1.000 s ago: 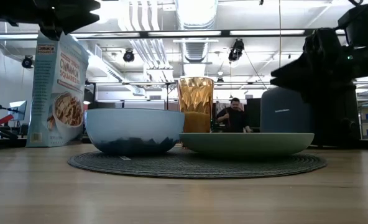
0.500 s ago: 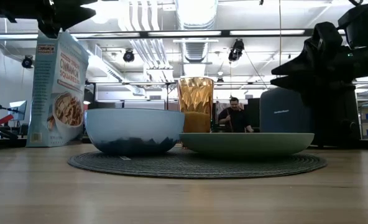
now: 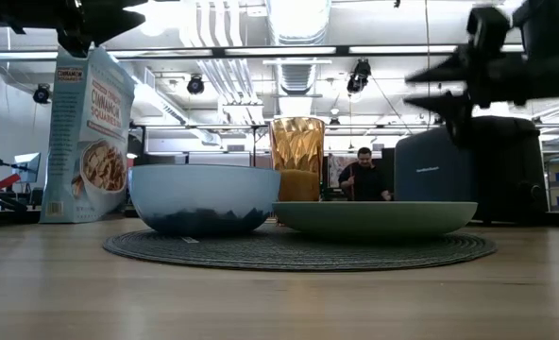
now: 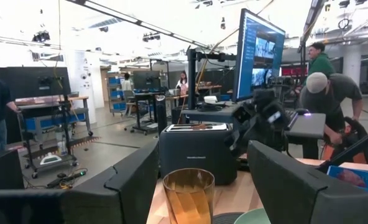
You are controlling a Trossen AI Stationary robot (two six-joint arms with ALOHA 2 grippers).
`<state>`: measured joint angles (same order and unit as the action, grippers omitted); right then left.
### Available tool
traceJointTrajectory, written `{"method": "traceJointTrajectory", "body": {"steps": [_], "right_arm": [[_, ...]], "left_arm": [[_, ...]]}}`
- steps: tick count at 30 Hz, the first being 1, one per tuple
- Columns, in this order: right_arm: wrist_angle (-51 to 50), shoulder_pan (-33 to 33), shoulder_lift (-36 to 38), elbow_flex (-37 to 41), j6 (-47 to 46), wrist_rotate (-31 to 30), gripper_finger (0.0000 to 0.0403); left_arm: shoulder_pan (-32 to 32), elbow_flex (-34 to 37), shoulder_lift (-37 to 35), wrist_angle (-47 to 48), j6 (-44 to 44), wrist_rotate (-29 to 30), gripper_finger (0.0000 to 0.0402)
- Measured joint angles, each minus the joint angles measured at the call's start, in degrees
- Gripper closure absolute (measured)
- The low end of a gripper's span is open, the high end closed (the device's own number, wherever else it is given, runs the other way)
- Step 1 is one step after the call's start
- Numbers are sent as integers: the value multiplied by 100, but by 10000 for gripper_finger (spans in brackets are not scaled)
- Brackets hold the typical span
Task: Arrange a breakfast setting
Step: Put the toasted bread on the green plate
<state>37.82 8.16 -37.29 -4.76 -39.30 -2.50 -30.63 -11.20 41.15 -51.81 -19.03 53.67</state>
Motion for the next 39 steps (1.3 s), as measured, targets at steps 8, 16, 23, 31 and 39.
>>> {"method": "traceJointTrajectory", "body": {"steps": [8, 16, 23, 31, 39], "right_arm": [[-2284, -2, -3, -1570, 555, 286, 268], [-6090, -2, -185, -3801, 325, -1748, 268], [-8007, 0, -471, -4888, -278, -2605, 268], [-9090, 2, -966, -5357, -633, -2604, 268], [-10279, 158, -1490, -5979, -891, -2612, 254]], "left_arm": [[0, 0, -2, 12, -4, 295, 174], [0, 0, -4, 37, -2, 588, 174], [0, 0, -4, 130, -2, 599, 174], [0, 0, -4, 185, -2, 600, 174], [0, 4, -13, 184, -2, 599, 174]]}}
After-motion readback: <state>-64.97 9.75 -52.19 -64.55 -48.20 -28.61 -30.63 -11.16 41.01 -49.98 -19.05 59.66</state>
